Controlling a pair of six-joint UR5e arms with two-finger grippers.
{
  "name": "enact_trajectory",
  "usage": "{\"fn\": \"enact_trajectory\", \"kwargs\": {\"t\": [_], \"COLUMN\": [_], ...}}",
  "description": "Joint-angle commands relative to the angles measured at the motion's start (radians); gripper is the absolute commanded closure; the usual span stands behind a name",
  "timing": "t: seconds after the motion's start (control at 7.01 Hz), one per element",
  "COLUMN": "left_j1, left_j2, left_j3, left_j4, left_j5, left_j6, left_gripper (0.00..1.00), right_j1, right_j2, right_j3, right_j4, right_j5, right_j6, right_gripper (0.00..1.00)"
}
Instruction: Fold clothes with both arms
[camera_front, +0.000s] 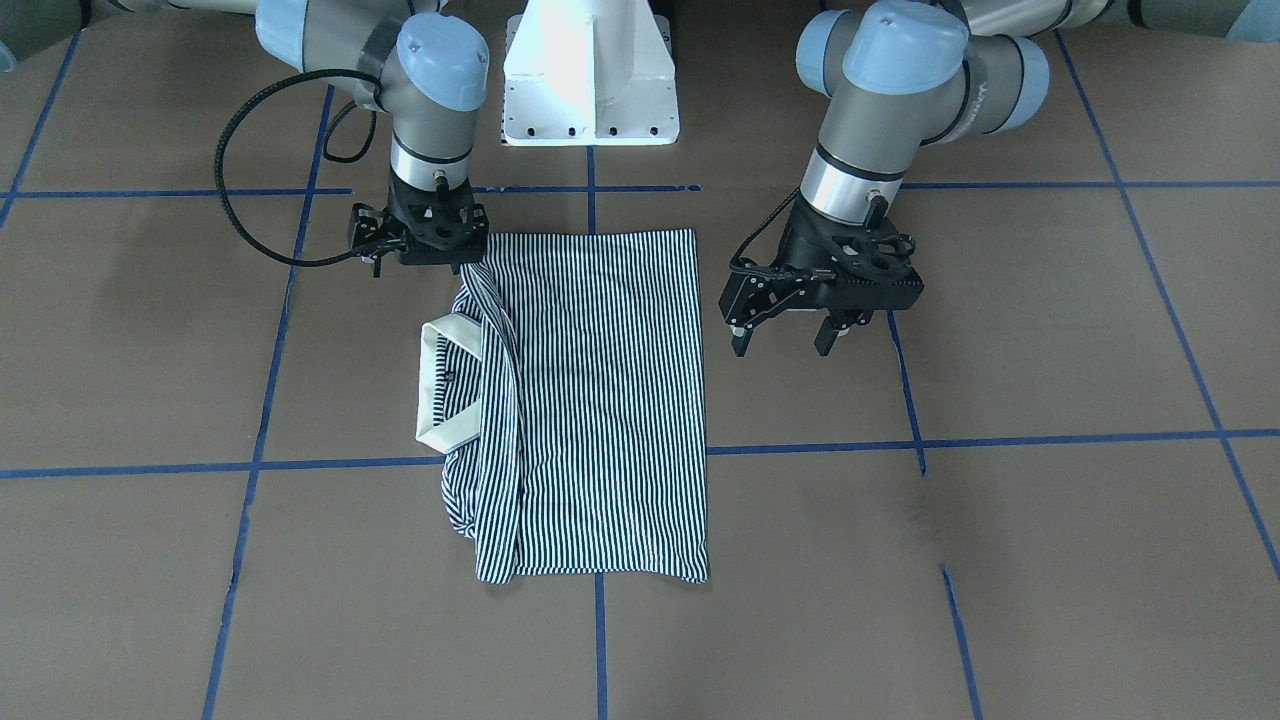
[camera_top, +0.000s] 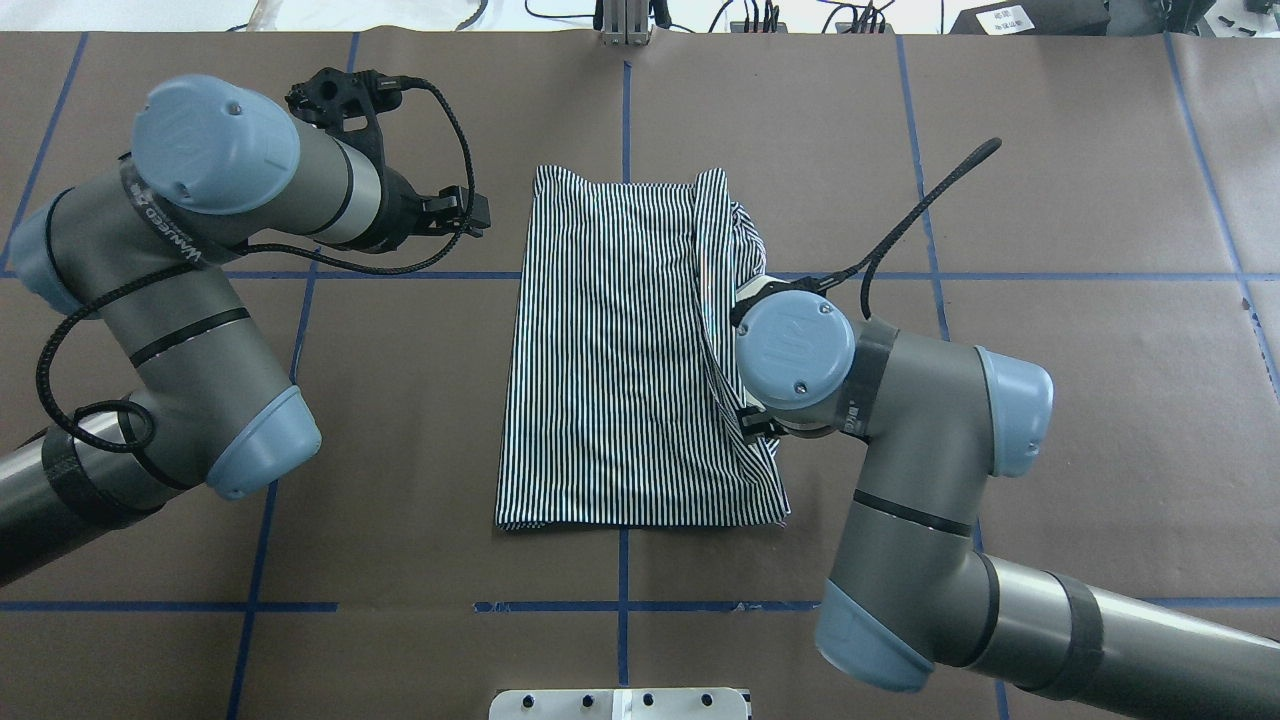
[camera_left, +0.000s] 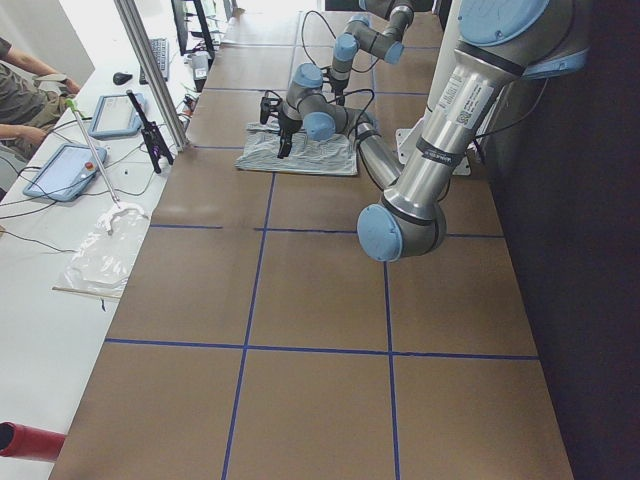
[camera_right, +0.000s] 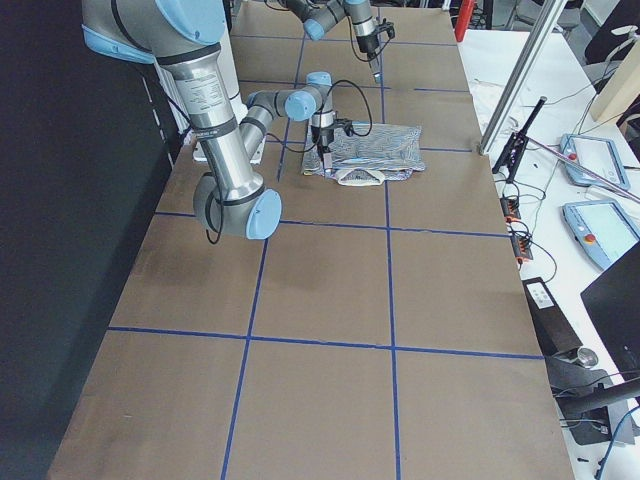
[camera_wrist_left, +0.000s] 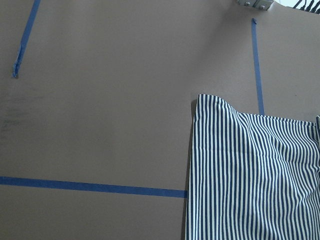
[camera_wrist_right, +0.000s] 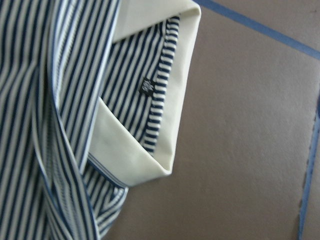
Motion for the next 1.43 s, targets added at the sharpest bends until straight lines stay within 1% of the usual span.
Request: {"fn": "enact_trajectory", "kwargs": {"t": [0.0, 0.57, 0.86, 1.28], "left_j1": [-0.001, -0.001, -0.001, -0.001], "left_j2": [0.006, 0.009, 0.008, 0.006], "left_j3": [0.001, 0.009, 0.009, 0.009], "left_j4": [-0.004, -0.009, -0.009, -0.009], "left_j5": [0.000, 0.001, 0.001, 0.001], "left_j6": [0.002, 0.002, 0.002, 0.002], "left_gripper": [0.00, 0.00, 0.00, 0.00], "right_j1": [0.007, -0.021, -0.020, -0.017], "right_j2": [0.126, 0.098, 0.097, 0.079], "right_j3": [-0.211, -0.224, -0.222, -0.222], "right_j4": [0.160, 0.153, 0.125, 0.123], "right_j5": [0.003, 0.004, 0.004, 0.004], "right_j6": [0.003, 0.001, -0.003, -0.008], "right_gripper": [0.00, 0.00, 0.00, 0.00]}}
